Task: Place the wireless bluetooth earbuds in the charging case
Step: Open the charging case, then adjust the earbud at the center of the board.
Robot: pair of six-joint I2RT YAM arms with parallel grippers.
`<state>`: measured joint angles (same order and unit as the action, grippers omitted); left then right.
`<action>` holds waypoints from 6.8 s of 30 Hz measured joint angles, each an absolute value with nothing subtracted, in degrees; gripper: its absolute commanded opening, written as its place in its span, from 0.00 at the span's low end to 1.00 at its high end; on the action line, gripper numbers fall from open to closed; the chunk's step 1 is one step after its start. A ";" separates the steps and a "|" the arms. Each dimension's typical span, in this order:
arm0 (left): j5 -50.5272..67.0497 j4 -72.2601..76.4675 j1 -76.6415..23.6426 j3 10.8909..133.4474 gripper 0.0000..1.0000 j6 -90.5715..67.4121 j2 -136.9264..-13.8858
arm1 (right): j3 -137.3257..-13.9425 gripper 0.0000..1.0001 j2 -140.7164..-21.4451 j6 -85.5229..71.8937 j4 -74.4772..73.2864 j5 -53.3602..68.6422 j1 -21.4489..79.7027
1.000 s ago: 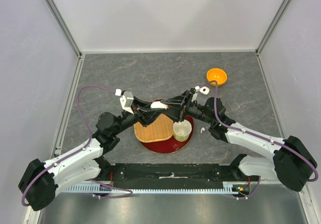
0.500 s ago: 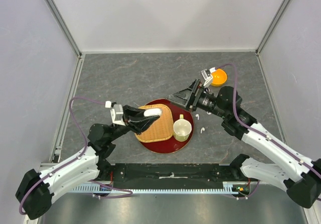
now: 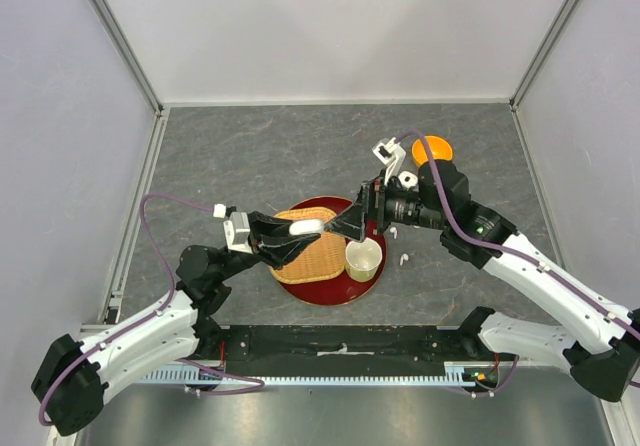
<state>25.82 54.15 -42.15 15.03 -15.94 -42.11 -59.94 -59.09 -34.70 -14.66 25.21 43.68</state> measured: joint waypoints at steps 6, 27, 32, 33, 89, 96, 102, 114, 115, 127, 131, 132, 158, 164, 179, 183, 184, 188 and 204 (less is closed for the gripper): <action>25.93 54.19 -42.15 15.05 0.02 -15.94 -42.50 | -60.93 0.94 -61.06 -32.21 -16.27 24.95 46.44; 30.65 53.84 -41.69 16.36 0.02 -16.03 -44.03 | -61.10 0.96 -62.15 -34.46 -17.21 18.57 48.27; 32.29 53.25 -41.76 16.36 0.02 -16.16 -43.55 | -61.60 0.96 -62.11 -36.01 -15.55 17.67 48.21; 32.73 53.28 -41.87 16.36 0.02 -16.21 -43.42 | -61.60 0.96 -62.11 -36.47 -15.05 17.58 48.14; 24.60 41.63 -42.13 14.59 0.02 -16.21 -29.17 | -28.25 0.56 -61.08 -60.75 -14.48 7.14 6.90; 23.99 41.63 -42.13 14.59 0.02 -16.21 -29.26 | -27.77 0.54 -66.76 -63.75 -8.21 5.98 6.90; 23.81 41.63 -42.13 14.57 0.02 -16.21 -29.47 | -27.53 0.51 -70.70 -65.10 -4.34 5.93 6.90; 22.81 41.63 -42.13 14.57 0.02 -16.21 -30.87 | -26.74 0.47 -75.79 -66.39 0.54 5.04 6.90; 22.79 41.63 -42.13 14.57 0.02 -16.21 -31.00 | -26.70 0.46 -76.09 -66.46 0.80 4.86 6.90; 22.76 41.63 -42.13 14.57 0.02 -16.21 -31.88 | -26.59 0.38 -77.71 -67.26 2.90 2.74 6.90; 22.74 41.63 -42.13 14.57 0.02 -16.21 -31.90 | -26.37 0.36 -78.08 -67.35 3.66 2.72 6.90; 22.72 41.63 -42.13 14.57 0.02 -16.21 -31.94 | -26.33 0.36 -78.22 -67.35 3.97 2.72 6.90; 22.55 40.53 -42.13 14.02 0.02 -16.21 -31.75 | -26.83 0.32 -80.01 -65.12 6.37 0.71 6.90; 22.50 39.86 -42.13 13.78 0.02 -16.19 -30.50 | -29.71 0.34 -81.06 -60.27 3.57 -1.34 6.87; 22.35 39.07 -42.13 13.63 0.02 -16.19 -29.82 | -30.79 0.43 -76.49 -58.98 0.60 1.69 6.85; 22.35 39.07 -42.13 13.61 0.02 -16.16 -29.85 | -28.88 0.42 -74.43 -61.12 0.58 2.59 6.85; 22.35 39.07 -42.13 13.61 0.02 -16.16 -29.85 | -28.36 0.42 -74.43 -61.67 0.58 2.79 6.92; 22.35 39.09 -42.13 13.61 0.02 -16.16 -29.89 | -26.48 0.39 -74.43 -63.92 0.56 3.42 7.27; 22.33 39.03 -42.13 13.61 0.02 -16.16 -30.35 | -25.74 0.33 -78.52 -68.60 5.41 2.52 8.29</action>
